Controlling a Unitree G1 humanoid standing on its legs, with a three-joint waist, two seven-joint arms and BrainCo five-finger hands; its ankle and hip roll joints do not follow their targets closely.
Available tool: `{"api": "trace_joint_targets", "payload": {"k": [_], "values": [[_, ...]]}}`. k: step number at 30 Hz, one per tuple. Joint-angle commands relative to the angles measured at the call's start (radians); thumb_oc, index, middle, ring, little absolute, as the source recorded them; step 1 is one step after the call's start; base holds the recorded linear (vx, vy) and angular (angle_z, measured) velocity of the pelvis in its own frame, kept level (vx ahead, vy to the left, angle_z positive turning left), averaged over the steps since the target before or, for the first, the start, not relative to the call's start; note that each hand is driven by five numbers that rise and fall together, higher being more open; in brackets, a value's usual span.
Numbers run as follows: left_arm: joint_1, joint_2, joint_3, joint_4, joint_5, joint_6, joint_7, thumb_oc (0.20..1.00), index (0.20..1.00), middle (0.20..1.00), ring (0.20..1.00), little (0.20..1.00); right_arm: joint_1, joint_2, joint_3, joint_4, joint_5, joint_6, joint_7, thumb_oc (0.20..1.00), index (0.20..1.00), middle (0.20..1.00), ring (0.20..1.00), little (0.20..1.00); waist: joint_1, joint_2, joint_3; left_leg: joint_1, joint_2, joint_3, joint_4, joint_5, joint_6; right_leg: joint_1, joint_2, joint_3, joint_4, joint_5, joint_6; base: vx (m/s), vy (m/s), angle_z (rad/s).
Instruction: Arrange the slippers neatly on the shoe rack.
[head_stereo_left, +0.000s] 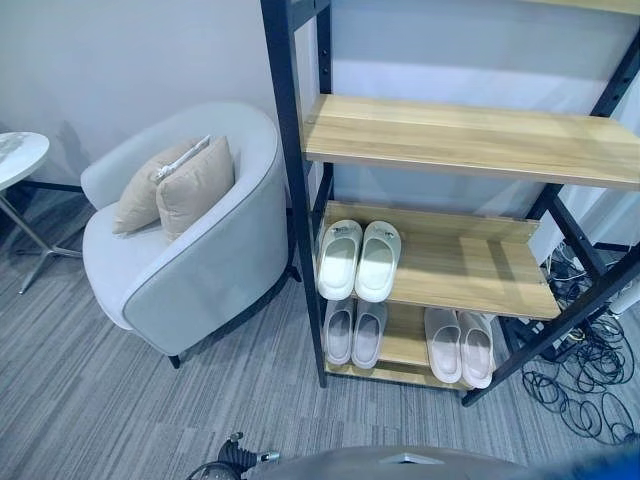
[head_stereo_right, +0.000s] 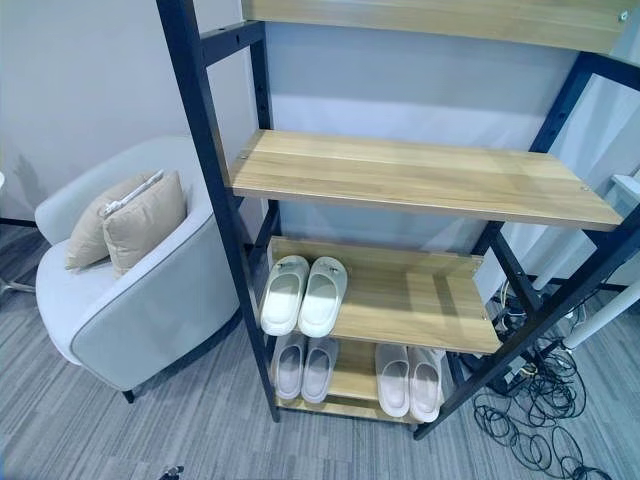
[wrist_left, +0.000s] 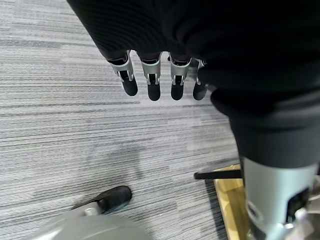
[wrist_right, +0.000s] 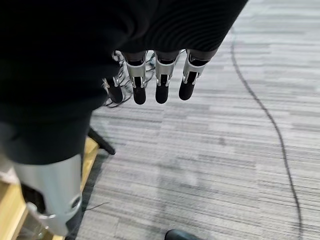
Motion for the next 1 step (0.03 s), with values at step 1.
{"api": "trace_joint_targets", "payload": {"k": [1], "values": [[-0.045,-0.032,0.001,0.001,0.0,0.001,-0.02,1.0,1.0,1.0,1.0,1.0,-0.062,-0.014,0.014,0.009,0.028,-0.002,0.032,1.0,1.0,1.0,1.0,1.0,0.036,-0.014,0.066,0.031,0.02,-0.006,0.005,-0.048,-0.039,-0.021,-0.031,0.009,-0.037,0.101,0.089,-0.02,-0.046,-0.01]]}}
